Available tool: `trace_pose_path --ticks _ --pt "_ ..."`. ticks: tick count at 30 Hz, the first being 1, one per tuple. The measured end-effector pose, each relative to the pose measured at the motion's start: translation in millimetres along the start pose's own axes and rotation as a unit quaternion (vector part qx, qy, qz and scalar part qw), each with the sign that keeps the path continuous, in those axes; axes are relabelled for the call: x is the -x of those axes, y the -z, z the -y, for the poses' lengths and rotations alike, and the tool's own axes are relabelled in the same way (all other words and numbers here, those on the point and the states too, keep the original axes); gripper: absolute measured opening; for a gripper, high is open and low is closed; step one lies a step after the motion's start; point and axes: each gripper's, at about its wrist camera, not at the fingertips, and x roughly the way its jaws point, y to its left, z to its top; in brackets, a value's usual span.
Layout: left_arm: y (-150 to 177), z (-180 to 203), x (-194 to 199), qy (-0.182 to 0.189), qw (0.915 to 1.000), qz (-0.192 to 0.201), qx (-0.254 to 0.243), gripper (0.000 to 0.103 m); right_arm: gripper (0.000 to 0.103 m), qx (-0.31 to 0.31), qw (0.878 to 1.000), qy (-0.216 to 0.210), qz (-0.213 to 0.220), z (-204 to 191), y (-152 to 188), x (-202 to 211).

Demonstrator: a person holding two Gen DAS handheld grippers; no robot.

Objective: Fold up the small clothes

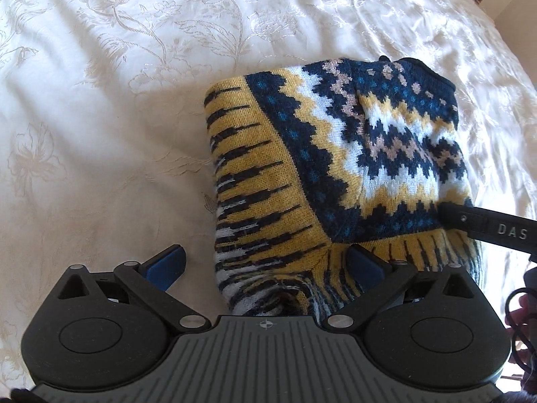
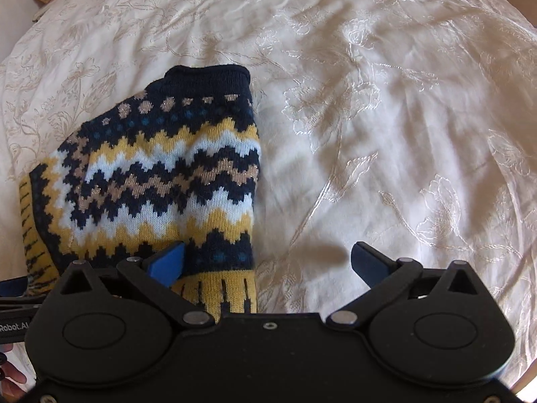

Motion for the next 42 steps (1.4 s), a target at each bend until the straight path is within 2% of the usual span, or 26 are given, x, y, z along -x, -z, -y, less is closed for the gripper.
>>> trace_pose_path --ticks 6,12,14,20,25,28,32,35,38,42 --pt "2.6 1.6 6.1 -0.020 0.9997 0.002 0.012 0.103 0.103 0.020 1.000 0.000 0.008 -6.6 -2.7 -7.9" --pt "12.5 24.6 35.1 -0.067 0.9977 0.005 -0.009 0.103 0.103 0.060 0.997 -0.016 0.039 -0.4 2.3 31.6" --pt "22.6 35.6 53.9 -0.090 0.9955 0.022 -0.018 0.103 0.103 0.077 0.995 -0.031 0.052 3.9 9.2 53.6" --pt "52.7 69.7 109.7 -0.115 0.9897 0.083 -0.020 0.102 0.102 0.097 0.989 -0.047 0.098 18.4 32.6 113.2" --pt "69.0 99.3 149.0 -0.136 0.9817 0.132 -0.023 0.101 0.102 0.083 0.990 -0.047 0.104 34.3 51.0 145.2" --pt "76.5 113.8 163.1 -0.137 0.9790 0.150 -0.021 0.101 0.102 0.082 0.988 -0.059 0.114 43.5 62.2 161.3" --pt "85.2 123.1 180.2 -0.108 0.9825 0.152 -0.003 0.101 0.102 0.081 0.987 -0.074 0.117 51.3 73.8 177.8" --pt "90.2 126.6 189.0 -0.092 0.9842 0.151 0.013 0.101 0.102 0.076 0.990 -0.046 0.106 52.6 79.5 185.4" --pt "94.5 129.9 194.1 -0.100 0.9832 0.151 0.024 0.101 0.102 0.070 0.991 -0.028 0.114 55.4 86.5 194.4" --pt "98.6 129.3 200.4 -0.122 0.9807 0.147 0.042 0.101 0.102 0.060 0.992 -0.055 0.101 60.1 88.3 198.4"
